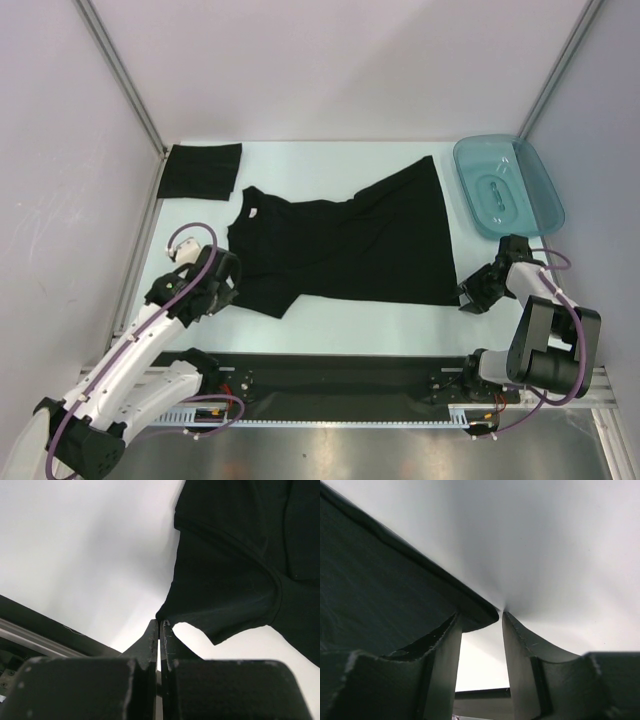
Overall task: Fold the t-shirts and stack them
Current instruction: Flatten the tshirt out
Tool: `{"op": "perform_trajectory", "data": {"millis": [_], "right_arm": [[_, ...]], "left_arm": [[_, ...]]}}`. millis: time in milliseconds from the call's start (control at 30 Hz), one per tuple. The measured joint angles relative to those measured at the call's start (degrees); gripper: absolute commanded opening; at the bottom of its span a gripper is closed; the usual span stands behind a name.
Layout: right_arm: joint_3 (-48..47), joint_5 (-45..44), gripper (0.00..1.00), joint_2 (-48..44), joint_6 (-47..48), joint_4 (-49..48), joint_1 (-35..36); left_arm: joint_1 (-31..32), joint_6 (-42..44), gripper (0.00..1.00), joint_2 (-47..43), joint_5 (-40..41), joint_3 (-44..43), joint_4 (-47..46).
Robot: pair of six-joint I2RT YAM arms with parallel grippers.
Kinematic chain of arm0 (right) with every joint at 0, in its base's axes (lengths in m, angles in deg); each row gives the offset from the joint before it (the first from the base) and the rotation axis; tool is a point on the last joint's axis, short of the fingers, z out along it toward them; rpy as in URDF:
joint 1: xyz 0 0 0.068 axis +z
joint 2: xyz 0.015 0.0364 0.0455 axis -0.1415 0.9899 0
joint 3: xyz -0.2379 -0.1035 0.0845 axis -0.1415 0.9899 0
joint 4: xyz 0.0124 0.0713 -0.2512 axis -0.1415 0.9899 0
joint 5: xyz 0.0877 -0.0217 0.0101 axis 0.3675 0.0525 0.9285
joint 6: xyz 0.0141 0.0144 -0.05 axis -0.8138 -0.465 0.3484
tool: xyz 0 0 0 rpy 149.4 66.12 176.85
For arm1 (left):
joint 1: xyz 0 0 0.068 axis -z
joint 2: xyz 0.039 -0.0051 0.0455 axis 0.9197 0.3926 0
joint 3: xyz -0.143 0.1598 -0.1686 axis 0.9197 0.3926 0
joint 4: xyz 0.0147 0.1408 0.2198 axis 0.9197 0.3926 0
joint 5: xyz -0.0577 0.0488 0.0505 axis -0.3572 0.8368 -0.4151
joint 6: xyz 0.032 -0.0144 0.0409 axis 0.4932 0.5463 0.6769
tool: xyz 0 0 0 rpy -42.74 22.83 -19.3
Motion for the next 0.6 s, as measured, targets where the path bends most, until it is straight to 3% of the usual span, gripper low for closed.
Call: {"op": "perform_trajectory", "data": {"millis": [133, 233, 267, 467, 600], "right_arm": [[0.0, 0.4, 0.37, 0.5, 0.1, -0.8, -0.2], [0.3, 0.7, 0.05, 0.6, 0.9, -2.2, -0.2], [0.4, 0.8, 0.00, 0.7, 1.4, -2.8, -0.2], [-1.4, 1.1, 0.00, 0.0, 4.0, -0.9, -0.2], [-10.0, 0.8, 0.00, -3.0, 6.3, 4.8, 1.0]], "left_arm": [[0.0, 0.3, 0.00, 0.3, 0.0, 0.0, 0.0], [0.0, 0.4, 0.00, 0.3, 0.0, 0.0, 0.1], [0.0, 0.6, 0.01, 0.2, 0.0, 0.0, 0.1], [0.0, 3.3, 0.00, 0.2, 0.0, -2.6, 0.7], [0.0, 6.8, 0.00, 0.0, 0.2, -8.4, 0.7]]}}
